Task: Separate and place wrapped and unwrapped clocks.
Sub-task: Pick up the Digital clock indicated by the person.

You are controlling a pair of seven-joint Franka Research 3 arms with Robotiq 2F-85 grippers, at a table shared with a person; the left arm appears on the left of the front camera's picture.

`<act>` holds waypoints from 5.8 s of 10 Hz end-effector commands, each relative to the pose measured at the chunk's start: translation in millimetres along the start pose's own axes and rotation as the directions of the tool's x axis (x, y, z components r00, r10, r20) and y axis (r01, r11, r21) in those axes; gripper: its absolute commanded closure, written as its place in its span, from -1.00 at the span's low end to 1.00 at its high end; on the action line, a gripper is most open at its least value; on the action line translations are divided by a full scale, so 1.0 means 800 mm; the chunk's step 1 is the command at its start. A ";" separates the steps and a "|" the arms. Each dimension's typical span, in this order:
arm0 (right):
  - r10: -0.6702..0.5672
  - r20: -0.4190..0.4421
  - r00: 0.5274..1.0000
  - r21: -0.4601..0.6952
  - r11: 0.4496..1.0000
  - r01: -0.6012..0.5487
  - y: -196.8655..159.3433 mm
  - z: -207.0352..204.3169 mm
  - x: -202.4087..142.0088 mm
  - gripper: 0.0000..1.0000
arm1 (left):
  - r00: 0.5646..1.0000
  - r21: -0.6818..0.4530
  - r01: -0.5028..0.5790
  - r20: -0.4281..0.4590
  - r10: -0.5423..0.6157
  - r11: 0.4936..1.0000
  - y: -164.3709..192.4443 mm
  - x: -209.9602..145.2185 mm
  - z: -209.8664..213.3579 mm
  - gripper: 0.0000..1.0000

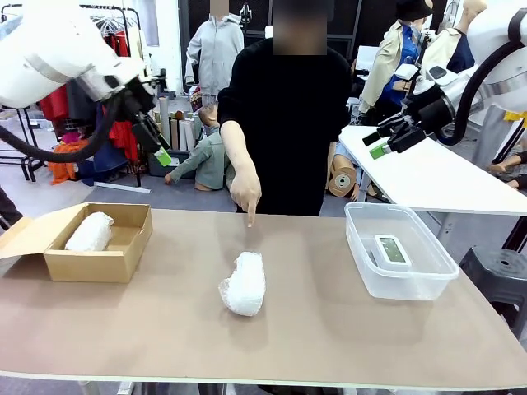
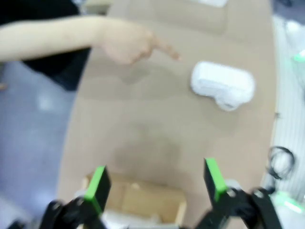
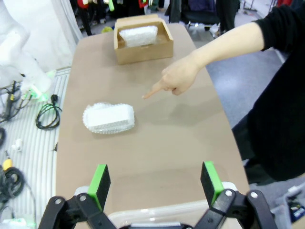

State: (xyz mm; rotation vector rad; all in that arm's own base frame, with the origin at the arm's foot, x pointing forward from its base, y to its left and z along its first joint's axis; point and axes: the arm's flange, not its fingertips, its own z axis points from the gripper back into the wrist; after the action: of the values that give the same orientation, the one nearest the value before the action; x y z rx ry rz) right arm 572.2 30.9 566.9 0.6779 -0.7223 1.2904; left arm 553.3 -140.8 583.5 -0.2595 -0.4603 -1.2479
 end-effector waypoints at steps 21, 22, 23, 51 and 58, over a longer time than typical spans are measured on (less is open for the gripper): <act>0.001 0.001 1.000 -0.001 1.000 -0.001 0.001 0.001 0.001 -1.00 | 0.744 0.268 -0.529 -0.309 0.592 0.805 -0.189 0.110 -0.161 -1.00; 0.001 0.001 1.000 -0.001 1.000 -0.001 0.001 0.001 0.001 -1.00 | 0.714 0.272 -0.591 -0.261 0.649 0.759 -0.194 0.112 -0.177 -1.00; 0.001 0.001 1.000 -0.001 1.000 -0.001 0.001 0.001 0.001 -1.00 | 0.717 0.286 -0.588 -0.249 0.652 0.756 -0.202 0.116 -0.192 -1.00; 0.001 0.001 1.000 -0.001 1.000 -0.001 0.001 0.001 0.001 -1.00 | 0.440 0.499 -0.752 -0.107 0.892 0.431 -0.260 0.132 -0.362 -1.00; 0.001 0.001 1.000 -0.001 1.000 -0.001 0.001 0.001 0.001 -1.00 | 0.420 0.510 -0.747 -0.135 0.897 0.427 -0.261 0.113 -0.387 -1.00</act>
State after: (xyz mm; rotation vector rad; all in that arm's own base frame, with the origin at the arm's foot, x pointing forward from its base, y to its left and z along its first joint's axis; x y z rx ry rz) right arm 572.2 31.0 566.9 0.6780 -0.7222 1.2905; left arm 440.0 -416.3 344.4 0.0968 -0.1104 -0.1480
